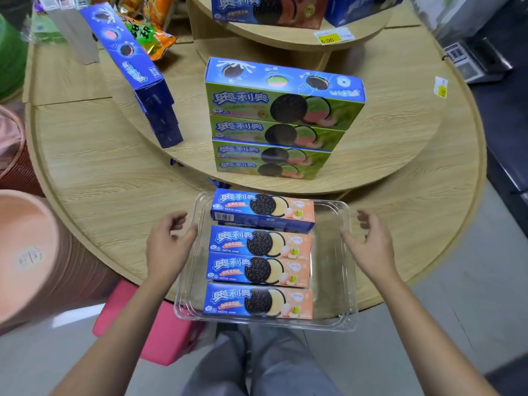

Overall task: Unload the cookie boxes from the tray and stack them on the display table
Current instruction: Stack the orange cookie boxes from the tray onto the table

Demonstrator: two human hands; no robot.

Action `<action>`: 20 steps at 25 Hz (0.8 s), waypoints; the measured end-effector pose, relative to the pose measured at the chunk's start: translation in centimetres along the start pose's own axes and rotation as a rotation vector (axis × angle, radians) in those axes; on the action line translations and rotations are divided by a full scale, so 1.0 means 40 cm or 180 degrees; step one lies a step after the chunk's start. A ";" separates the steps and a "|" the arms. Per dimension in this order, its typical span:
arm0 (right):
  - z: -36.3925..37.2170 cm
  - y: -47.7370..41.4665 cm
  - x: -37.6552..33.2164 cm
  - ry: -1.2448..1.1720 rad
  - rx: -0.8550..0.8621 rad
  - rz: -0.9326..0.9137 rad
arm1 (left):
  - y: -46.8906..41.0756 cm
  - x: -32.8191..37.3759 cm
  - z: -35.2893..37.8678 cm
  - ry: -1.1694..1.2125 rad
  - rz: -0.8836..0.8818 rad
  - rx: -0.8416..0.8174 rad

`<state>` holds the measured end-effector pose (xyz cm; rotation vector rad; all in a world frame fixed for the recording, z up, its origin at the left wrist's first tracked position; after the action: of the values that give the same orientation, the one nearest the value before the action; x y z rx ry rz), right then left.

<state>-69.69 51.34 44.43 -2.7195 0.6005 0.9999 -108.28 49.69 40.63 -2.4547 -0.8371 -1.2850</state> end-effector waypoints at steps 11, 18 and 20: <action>0.048 0.153 0.070 0.0114 0.0319 0.0953 | 0.073 -0.096 0.017 -0.0448 -0.0219 -0.0391; 0.014 0.170 0.084 -0.0005 0.0595 0.0998 | 0.116 -0.074 0.002 -0.0599 0.0111 -0.0113; -0.020 0.180 0.091 -0.0065 0.0681 0.0963 | 0.146 -0.057 -0.011 -0.0543 0.0130 -0.0099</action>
<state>-69.81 43.48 42.45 -2.4754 1.0730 0.9610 -106.14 43.93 39.31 -2.6206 -0.8077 -1.0947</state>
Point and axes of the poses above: each hand's wrist, its own y-axis away from the middle knuckle, its own z-axis out of the palm, x = y × z, the point moved 4 cm from there along -y, towards the middle knuckle, and after that the axes turned 13 degrees about x, right-handed, at the moved point
